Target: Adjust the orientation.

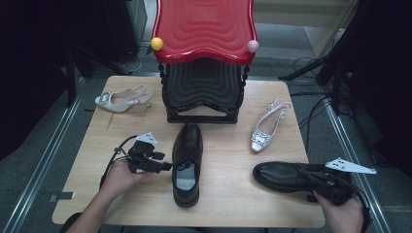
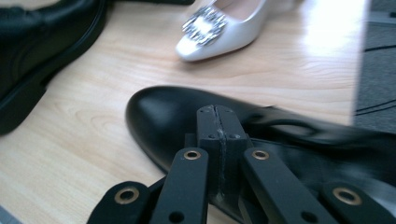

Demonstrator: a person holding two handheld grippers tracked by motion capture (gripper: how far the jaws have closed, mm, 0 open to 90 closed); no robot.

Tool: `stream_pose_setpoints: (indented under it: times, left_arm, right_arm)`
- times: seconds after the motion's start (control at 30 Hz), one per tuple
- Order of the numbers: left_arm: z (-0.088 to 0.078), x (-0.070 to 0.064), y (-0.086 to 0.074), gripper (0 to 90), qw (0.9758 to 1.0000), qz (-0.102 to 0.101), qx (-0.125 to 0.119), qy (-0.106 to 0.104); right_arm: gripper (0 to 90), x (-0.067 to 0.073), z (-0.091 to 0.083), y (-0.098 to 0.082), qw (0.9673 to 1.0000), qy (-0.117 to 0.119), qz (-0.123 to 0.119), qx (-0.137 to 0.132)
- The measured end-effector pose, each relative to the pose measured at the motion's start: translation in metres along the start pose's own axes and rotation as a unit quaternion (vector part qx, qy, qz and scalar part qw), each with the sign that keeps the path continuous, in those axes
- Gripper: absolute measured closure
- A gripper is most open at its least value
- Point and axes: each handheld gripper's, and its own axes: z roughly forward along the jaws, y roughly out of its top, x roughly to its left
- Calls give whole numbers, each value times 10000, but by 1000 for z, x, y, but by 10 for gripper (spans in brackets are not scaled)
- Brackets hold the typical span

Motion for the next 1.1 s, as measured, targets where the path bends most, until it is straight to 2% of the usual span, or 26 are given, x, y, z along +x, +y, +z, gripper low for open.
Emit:
stream_pose_setpoints:
  times: [0.1,0.13,0.3,0.4,0.57,0.67,0.8,0.87,1.0,1.1]
  left_arm:
    - [1,1,0,404,10000,2,39,4]
    - [1,1,0,404,10000,5,50,5]
    - [1,0,0,405,10000,24,33,27]
    - [0,0,0,406,10000,16,26,19]
    - [2,1,0,407,10000,23,59,8]
    - [2,0,0,408,10000,34,61,20]
    - [1,1,0,408,10000,52,62,11]
    - [1,2,0,408,10000,38,57,27]
    - [1,2,0,408,10000,42,54,27]
    - [1,2,0,409,10000,51,45,33]
  right_arm:
    - [900,-10,-13,1,9995,11,238,-223]
    - [900,-13,-16,1,9993,-51,260,-256]
    - [900,-22,-25,-4,9984,-457,278,-191]
    - [900,-29,-31,-8,9975,-553,344,-258]
    - [900,-40,-41,-19,9949,-863,486,-190]
    - [900,-45,-36,-23,9944,-935,500,-32]
    - [900,-43,-19,-24,9951,-846,460,210]
    - [900,-39,-11,-24,9941,-973,382,290]
    - [900,-34,-8,-24,9945,-919,438,257]
    - [900,-27,-6,-21,9948,-929,324,278]
